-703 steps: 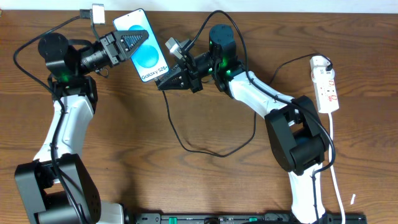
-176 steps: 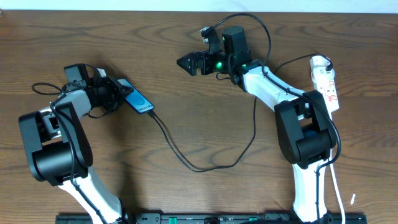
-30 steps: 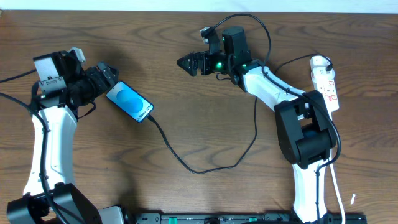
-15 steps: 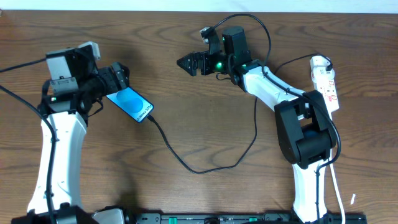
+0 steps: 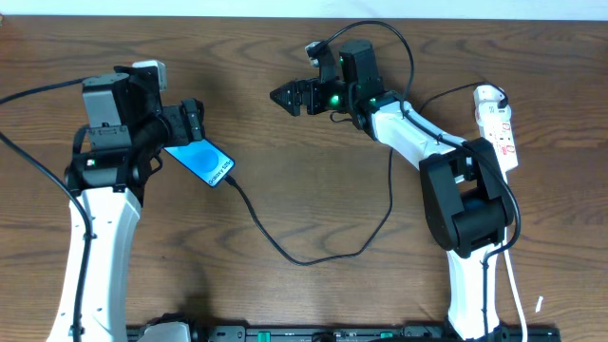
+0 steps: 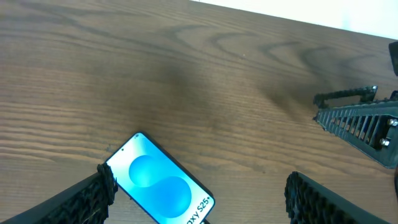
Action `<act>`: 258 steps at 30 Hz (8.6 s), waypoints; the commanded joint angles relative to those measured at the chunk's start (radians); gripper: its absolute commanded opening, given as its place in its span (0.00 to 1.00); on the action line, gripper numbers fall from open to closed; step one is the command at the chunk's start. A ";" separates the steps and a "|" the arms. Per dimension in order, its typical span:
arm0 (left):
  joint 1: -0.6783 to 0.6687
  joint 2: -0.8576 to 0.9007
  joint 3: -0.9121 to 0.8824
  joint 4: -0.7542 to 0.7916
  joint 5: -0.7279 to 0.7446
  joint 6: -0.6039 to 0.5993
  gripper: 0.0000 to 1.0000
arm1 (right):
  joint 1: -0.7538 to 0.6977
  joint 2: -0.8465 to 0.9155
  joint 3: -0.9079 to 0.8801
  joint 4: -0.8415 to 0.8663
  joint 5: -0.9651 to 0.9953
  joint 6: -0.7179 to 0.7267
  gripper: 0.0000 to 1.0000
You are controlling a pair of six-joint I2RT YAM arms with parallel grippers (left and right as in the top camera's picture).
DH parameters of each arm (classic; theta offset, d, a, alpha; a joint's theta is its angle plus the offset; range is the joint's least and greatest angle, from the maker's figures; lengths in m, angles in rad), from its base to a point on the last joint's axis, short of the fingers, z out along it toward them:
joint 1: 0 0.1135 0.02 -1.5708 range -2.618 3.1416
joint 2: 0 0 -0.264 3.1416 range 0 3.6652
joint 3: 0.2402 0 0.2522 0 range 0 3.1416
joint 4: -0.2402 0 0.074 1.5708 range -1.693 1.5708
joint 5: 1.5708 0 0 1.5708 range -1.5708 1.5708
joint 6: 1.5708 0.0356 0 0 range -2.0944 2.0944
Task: Plug charger to phone and switch on socket
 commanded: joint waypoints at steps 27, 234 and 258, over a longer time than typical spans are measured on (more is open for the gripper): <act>-0.002 -0.015 -0.008 -0.002 -0.014 0.025 0.88 | -0.055 -0.041 0.016 -0.092 -0.063 -0.061 0.99; -0.002 -0.014 -0.008 -0.009 -0.014 0.025 0.89 | -0.782 -0.202 -0.187 -0.520 0.224 -0.512 0.99; -0.002 -0.014 -0.008 -0.009 -0.014 0.025 0.88 | -0.782 -0.158 -0.187 -0.505 0.182 -0.486 0.99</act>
